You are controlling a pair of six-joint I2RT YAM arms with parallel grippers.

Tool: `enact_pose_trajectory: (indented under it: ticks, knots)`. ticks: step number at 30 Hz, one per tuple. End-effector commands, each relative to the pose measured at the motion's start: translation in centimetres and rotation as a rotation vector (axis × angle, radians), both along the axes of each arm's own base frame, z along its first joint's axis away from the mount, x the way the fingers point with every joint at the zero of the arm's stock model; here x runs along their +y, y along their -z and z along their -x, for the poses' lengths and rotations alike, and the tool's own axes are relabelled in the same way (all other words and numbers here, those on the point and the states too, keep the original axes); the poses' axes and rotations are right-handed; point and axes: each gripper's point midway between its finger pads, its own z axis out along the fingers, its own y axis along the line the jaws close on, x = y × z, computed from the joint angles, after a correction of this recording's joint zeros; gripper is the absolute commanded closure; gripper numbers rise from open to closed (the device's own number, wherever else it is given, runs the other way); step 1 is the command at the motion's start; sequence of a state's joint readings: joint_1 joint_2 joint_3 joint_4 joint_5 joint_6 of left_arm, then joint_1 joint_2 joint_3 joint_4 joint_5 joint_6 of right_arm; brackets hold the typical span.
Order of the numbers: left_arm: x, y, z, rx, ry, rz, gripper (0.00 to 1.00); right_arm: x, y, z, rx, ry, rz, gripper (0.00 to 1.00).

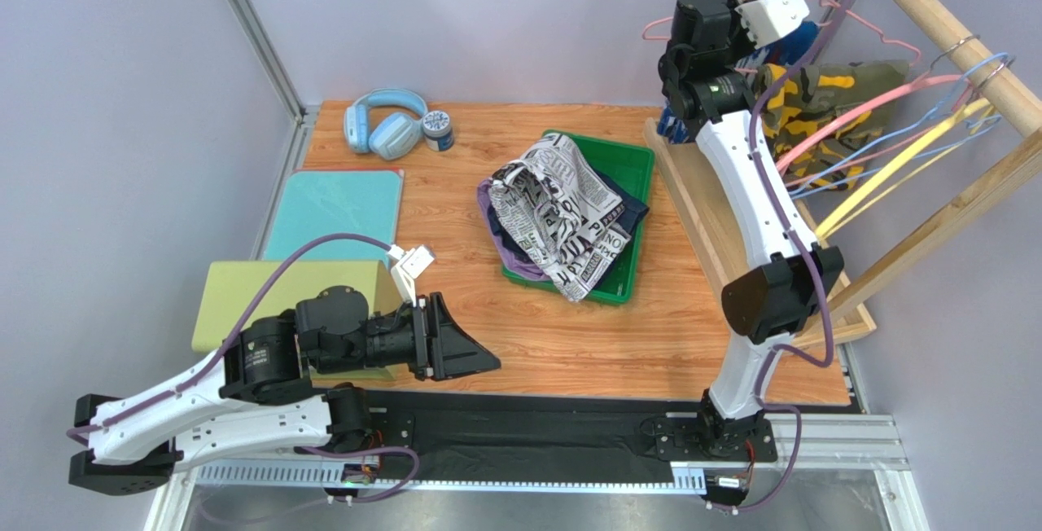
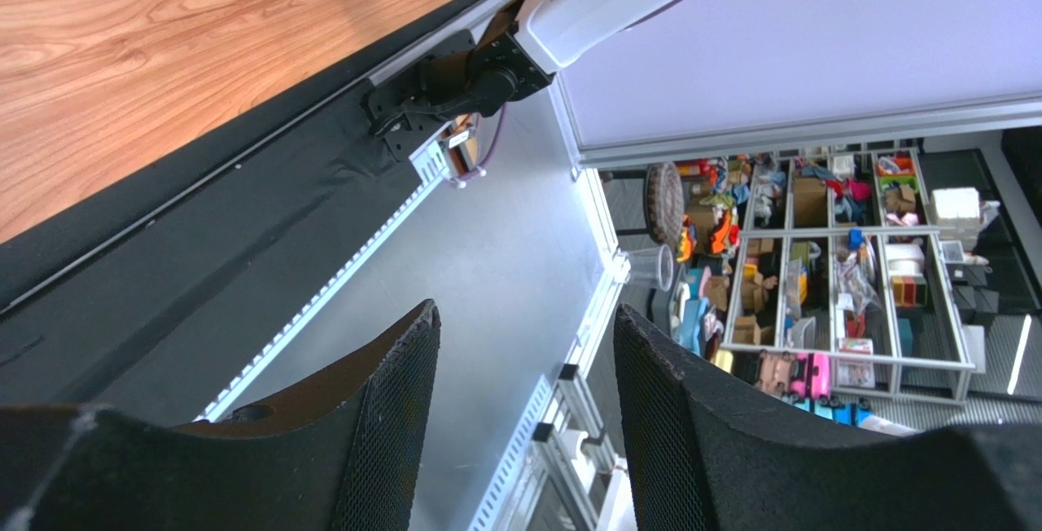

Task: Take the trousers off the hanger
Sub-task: Grab a hanger with trousers on it with the right arm

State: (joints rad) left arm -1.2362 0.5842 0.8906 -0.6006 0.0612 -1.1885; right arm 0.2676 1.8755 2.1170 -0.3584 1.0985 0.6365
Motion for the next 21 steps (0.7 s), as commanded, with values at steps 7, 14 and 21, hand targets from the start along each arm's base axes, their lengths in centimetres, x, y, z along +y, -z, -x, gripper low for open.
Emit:
enact_pose_trajectory:
  ticks: [7,14,21]
  knots:
    - [0.1,-1.3,0.3,-0.009,0.01,0.059,0.4,1.2,-10.1,6.4,-0.254,-0.088,-0.039,1.0]
    - [0.4,-1.4,0.2,-0.016,0.003,0.073,0.4,3.3,-10.7,9.6,-0.286,-0.13,-0.04,1.0]
    - [0.5,-1.6,0.6,-0.012,0.017,0.084,0.4,3.3,-11.1,11.7,-0.313,-0.155,-0.043,1.0]
